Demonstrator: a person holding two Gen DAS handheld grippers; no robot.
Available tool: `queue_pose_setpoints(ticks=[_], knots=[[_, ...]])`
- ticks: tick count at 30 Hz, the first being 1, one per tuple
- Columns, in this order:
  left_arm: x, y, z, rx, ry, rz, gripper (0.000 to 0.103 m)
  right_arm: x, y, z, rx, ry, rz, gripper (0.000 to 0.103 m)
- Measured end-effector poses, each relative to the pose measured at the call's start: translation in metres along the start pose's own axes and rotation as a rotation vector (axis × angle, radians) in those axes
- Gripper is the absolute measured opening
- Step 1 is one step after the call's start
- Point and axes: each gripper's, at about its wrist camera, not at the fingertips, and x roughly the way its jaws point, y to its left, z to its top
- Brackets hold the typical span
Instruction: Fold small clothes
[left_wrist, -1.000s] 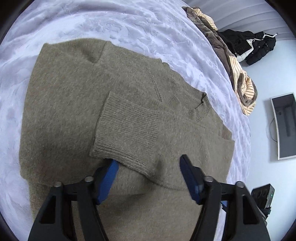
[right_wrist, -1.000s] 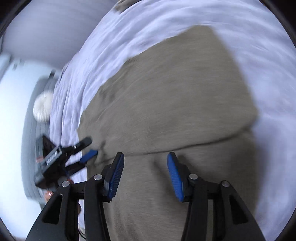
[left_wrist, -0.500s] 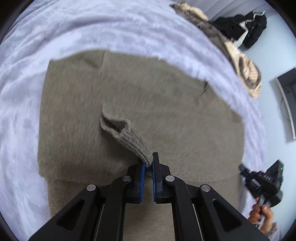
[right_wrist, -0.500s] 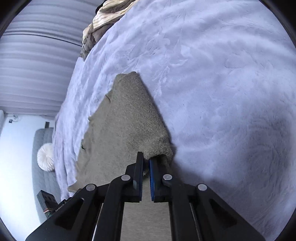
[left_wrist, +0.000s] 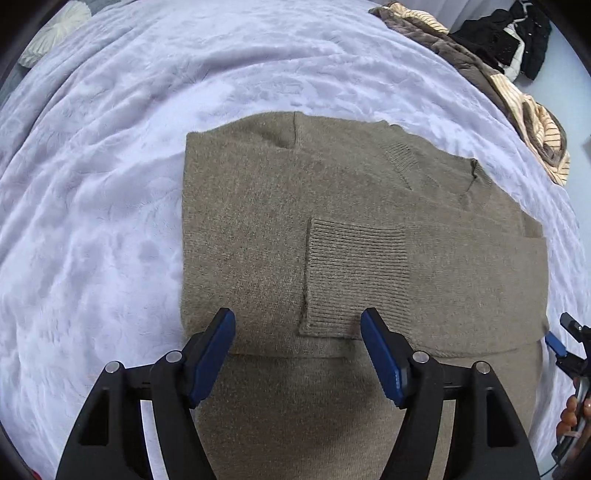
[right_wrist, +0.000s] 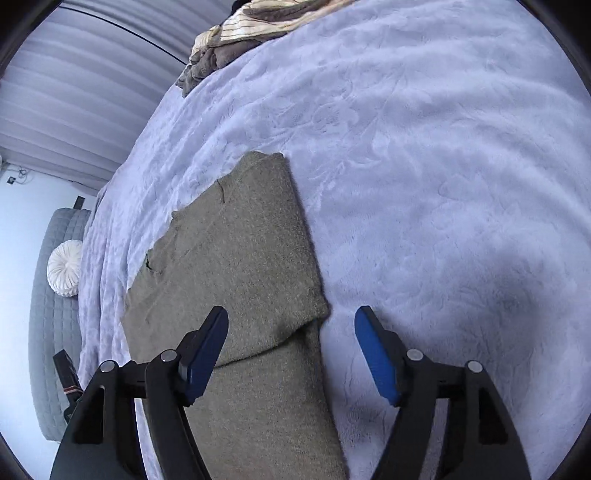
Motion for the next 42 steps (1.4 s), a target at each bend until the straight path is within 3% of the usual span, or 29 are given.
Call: queue_pose_setpoints(ticks=[2, 3, 5, 6, 9, 12, 17, 20, 23, 24, 25, 27, 30, 34, 35, 36, 38, 42], knots=[[0.004, 0.000, -0.001, -0.012, 0.009, 0.017, 0.072, 0.016, -0.007, 0.004, 0.057, 0.036, 0.057, 0.067], [0.002, 0.001, -0.001, -0.013, 0.003, 0.023, 0.072, 0.022, -0.009, 0.005, 0.081, 0.053, 0.081, 0.055], [-0.006, 0.005, -0.003, -0.015, -0.018, 0.038, 0.072, 0.034, -0.009, 0.005, 0.099, 0.096, 0.058, 0.018], [-0.011, 0.010, -0.003, -0.017, -0.031, 0.040, 0.072, 0.034, -0.005, 0.005, 0.073, 0.103, 0.041, 0.016], [-0.019, 0.032, -0.003, -0.025, -0.031, 0.033, 0.072, 0.025, 0.009, 0.006, -0.031, 0.091, 0.015, 0.016], [-0.009, 0.064, -0.004, -0.083, 0.036, 0.022, 0.072, 0.027, 0.006, 0.006, -0.022, 0.107, 0.027, 0.018], [0.010, 0.093, -0.008, -0.161, 0.114, -0.130, 0.072, 0.031, -0.009, 0.001, 0.043, 0.101, 0.089, 0.031], [0.015, 0.096, -0.004, -0.173, 0.102, -0.172, 0.071, 0.032, -0.014, -0.001, 0.083, 0.097, 0.120, 0.032], [0.020, 0.091, 0.005, -0.182, 0.112, -0.212, 0.009, 0.036, -0.016, 0.000, 0.115, 0.104, 0.123, 0.031], [0.017, 0.088, 0.008, -0.187, 0.105, -0.199, 0.009, 0.037, -0.014, 0.000, 0.110, 0.111, 0.097, 0.020], [0.010, 0.085, 0.009, -0.175, 0.081, -0.189, 0.009, 0.037, -0.007, 0.000, 0.086, 0.120, 0.064, 0.016], [-0.007, 0.079, 0.009, -0.133, 0.030, -0.189, 0.009, 0.026, 0.011, 0.002, -0.002, 0.095, 0.027, 0.015], [-0.007, 0.082, 0.007, -0.115, 0.028, -0.184, 0.009, 0.014, 0.026, 0.005, -0.100, 0.092, 0.011, 0.015], [0.018, 0.080, 0.006, -0.100, 0.057, -0.122, 0.011, 0.038, 0.006, 0.007, -0.094, 0.129, -0.078, 0.015], [0.017, 0.081, 0.005, -0.104, 0.051, -0.108, 0.017, 0.042, 0.001, 0.005, -0.083, 0.126, -0.075, 0.015], [0.013, 0.083, 0.004, -0.109, 0.039, -0.080, 0.033, 0.042, -0.002, 0.004, -0.065, 0.115, -0.068, 0.014], [0.001, 0.088, 0.001, -0.104, 0.020, 0.008, 0.055, 0.035, -0.006, 0.002, -0.022, 0.102, -0.056, 0.015], [-0.028, 0.090, -0.002, -0.071, -0.024, 0.017, 0.055, 0.011, 0.005, -0.003, -0.053, 0.075, -0.120, 0.019]])
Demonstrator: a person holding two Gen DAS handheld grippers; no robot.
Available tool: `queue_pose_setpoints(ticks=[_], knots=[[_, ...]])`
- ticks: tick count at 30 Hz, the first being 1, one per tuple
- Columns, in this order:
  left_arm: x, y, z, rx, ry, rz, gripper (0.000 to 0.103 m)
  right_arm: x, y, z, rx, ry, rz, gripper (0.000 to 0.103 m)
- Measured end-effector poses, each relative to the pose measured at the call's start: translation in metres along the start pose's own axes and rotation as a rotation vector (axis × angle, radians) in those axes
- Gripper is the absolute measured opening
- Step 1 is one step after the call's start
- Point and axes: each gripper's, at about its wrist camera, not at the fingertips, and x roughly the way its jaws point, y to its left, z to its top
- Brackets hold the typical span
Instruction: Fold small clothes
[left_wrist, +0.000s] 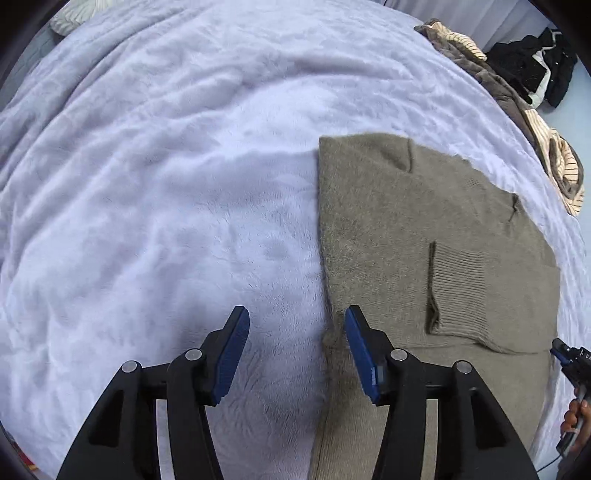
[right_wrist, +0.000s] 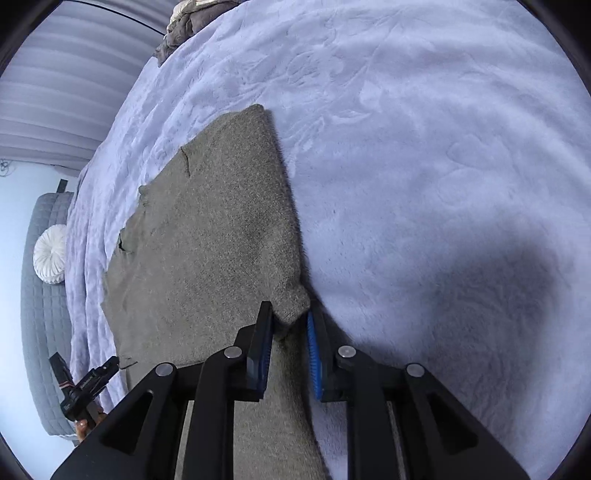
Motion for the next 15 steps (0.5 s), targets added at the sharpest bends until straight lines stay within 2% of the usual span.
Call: queue_pose_setpoints(ticks=[4, 9, 10, 12, 13, 15], knots=[[-0.017, -0.022, 0.005, 0.070, -0.029, -0.048, 0.055, -0.017, 0.042, -0.005, -0.159, -0.023, 0.039, 0.020], [0.005, -0.076, 0.006, 0.132, -0.007, -0.081, 0.055, 0.014, 0.093, -0.008, -0.276, 0.009, 0.051, 0.020], [0.014, -0.086, 0.003, 0.148, 0.003, -0.075, 0.055, 0.022, 0.098, -0.011, -0.281, 0.019, 0.048, 0.020], [0.037, -0.096, -0.008, 0.191, 0.027, 0.030, 0.055, 0.048, 0.096, -0.018, -0.275, 0.068, 0.010, 0.020], [0.043, -0.096, -0.014, 0.195, 0.026, 0.040, 0.056, 0.056, 0.091, -0.022, -0.275, 0.083, -0.012, 0.018], [0.040, -0.091, -0.020, 0.184, -0.005, 0.016, 0.056, 0.057, 0.082, -0.029, -0.279, 0.058, 0.007, 0.016]])
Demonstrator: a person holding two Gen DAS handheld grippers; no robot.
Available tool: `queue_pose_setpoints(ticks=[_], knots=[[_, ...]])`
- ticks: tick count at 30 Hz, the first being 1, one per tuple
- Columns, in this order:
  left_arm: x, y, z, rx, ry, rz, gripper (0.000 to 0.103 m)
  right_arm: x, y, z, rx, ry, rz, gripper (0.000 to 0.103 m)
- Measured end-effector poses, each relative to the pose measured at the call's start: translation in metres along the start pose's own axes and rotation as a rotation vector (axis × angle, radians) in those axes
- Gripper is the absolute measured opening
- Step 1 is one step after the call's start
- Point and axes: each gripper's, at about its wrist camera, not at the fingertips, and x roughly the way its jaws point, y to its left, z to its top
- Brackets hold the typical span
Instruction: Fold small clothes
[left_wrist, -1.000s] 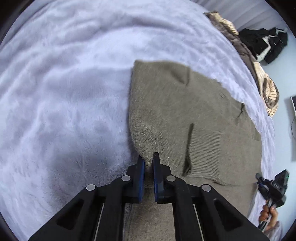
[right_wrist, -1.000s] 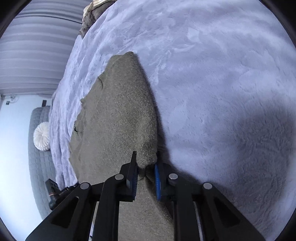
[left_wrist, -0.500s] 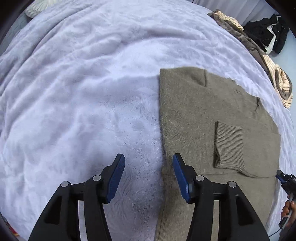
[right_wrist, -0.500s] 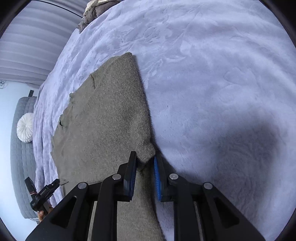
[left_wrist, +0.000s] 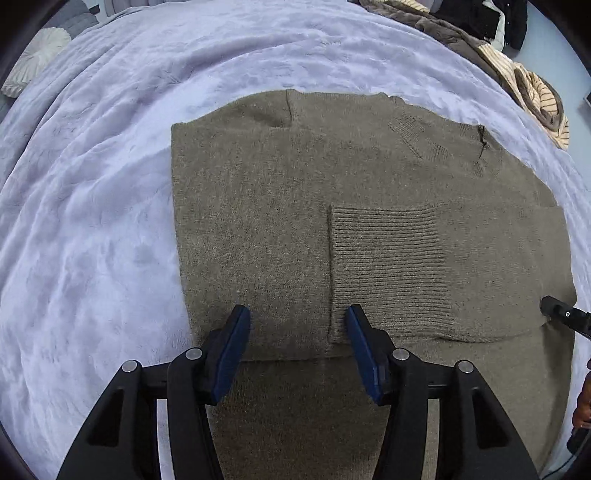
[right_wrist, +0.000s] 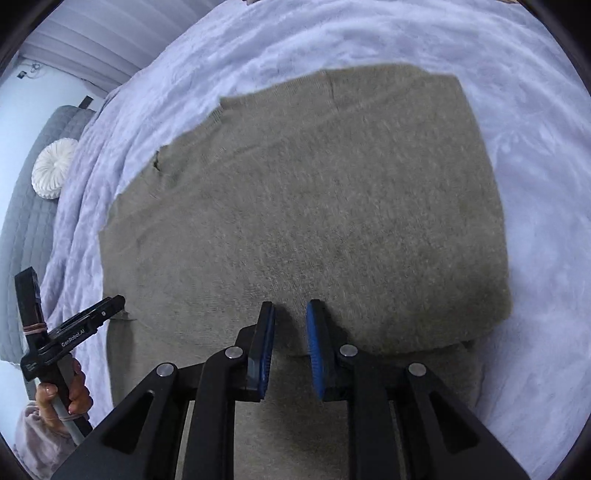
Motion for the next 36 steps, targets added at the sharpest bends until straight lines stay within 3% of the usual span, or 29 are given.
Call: queue_pose_setpoints(ticks=[6, 15, 22, 23, 24, 26, 29, 33, 36], knots=[[-0.020, -0.001, -0.008, 0.032, 0.039, 0.031, 0.056, -0.026, -0.015, -0.007, 0.028, 0.021, 0.039, 0.018], [-0.041, -0.005, -0.027, 0.031, 0.078, 0.056, 0.056, -0.051, 0.004, -0.026, 0.073, 0.042, 0.026, 0.021], [-0.046, -0.008, -0.035, 0.032, 0.099, 0.059, 0.056, -0.052, 0.013, -0.042, 0.090, 0.055, 0.013, 0.040], [-0.046, -0.007, -0.038, 0.027, 0.095, 0.052, 0.057, -0.052, 0.014, -0.044, 0.089, 0.056, 0.012, 0.041], [-0.047, -0.007, -0.039, 0.023, 0.092, 0.049, 0.076, -0.052, 0.015, -0.045, 0.085, 0.057, 0.011, 0.043], [-0.050, -0.005, -0.042, 0.004, 0.079, 0.042, 0.102, -0.053, 0.017, -0.048, 0.077, 0.058, 0.008, 0.048], [-0.053, -0.006, -0.045, 0.016, 0.078, 0.044, 0.102, -0.055, 0.021, -0.052, 0.067, 0.059, 0.024, 0.053], [-0.053, -0.009, -0.052, 0.041, 0.095, 0.066, 0.102, -0.058, 0.027, -0.057, 0.043, 0.056, 0.039, 0.076], [-0.054, -0.010, -0.056, 0.056, 0.102, 0.070, 0.102, -0.065, 0.029, -0.062, 0.041, 0.025, 0.059, 0.081]])
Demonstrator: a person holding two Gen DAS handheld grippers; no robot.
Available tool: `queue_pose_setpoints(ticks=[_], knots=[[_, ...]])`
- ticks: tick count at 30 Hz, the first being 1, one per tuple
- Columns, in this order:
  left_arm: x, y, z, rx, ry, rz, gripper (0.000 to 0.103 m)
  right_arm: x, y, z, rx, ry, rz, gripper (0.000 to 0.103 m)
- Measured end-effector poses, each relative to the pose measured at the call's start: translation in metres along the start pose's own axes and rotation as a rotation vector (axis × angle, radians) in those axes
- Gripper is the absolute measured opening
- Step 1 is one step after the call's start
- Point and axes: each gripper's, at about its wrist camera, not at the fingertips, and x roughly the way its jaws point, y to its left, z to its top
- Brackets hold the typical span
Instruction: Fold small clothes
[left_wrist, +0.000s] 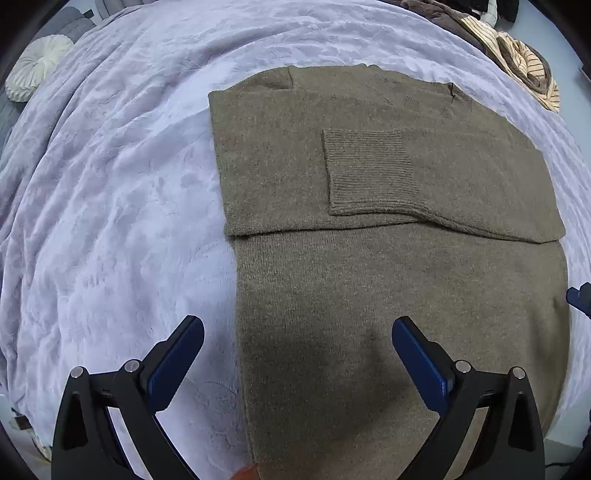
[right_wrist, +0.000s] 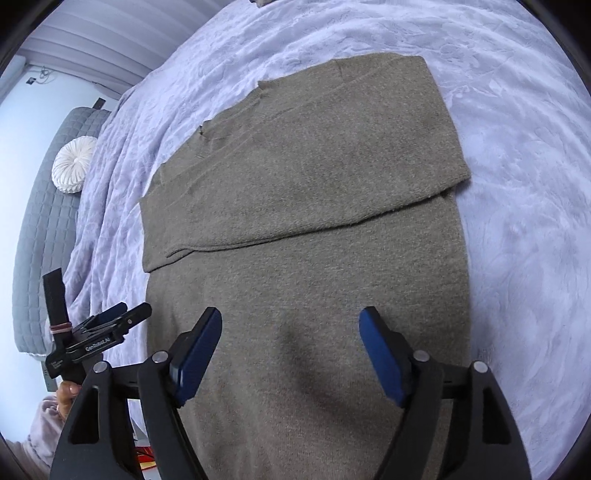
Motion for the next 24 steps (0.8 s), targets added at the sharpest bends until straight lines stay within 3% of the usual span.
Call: queue_pose_setpoints(ticks=[3, 4, 5, 7, 12, 19, 24], knots=[[0.002, 0.001, -0.006, 0.002, 0.017, 0.007, 0.102, -0.004, -0.002, -0.004, 0.030, -0.014, 0.056, 0.087], [0.002, 0.001, -0.009, 0.006, 0.026, 0.006, 0.102, -0.006, -0.004, -0.005, 0.039, -0.014, 0.071, 0.100], [0.004, 0.001, -0.012, 0.014, 0.043, -0.011, 0.102, -0.008, -0.004, -0.007, 0.041, -0.022, 0.086, 0.102], [0.003, 0.003, -0.019, 0.015, 0.060, -0.028, 0.102, -0.011, -0.005, -0.012, 0.033, -0.027, 0.094, 0.103], [-0.003, 0.016, -0.044, 0.015, 0.089, -0.115, 0.102, -0.013, -0.011, -0.029, 0.023, 0.074, 0.086, 0.103], [-0.004, 0.025, -0.090, 0.057, 0.196, -0.187, 0.102, -0.013, -0.035, -0.075, 0.056, 0.197, 0.045, 0.103], [-0.005, 0.026, -0.117, 0.048, 0.272, -0.256, 0.102, -0.019, -0.047, -0.101, 0.108, 0.221, 0.061, 0.103]])
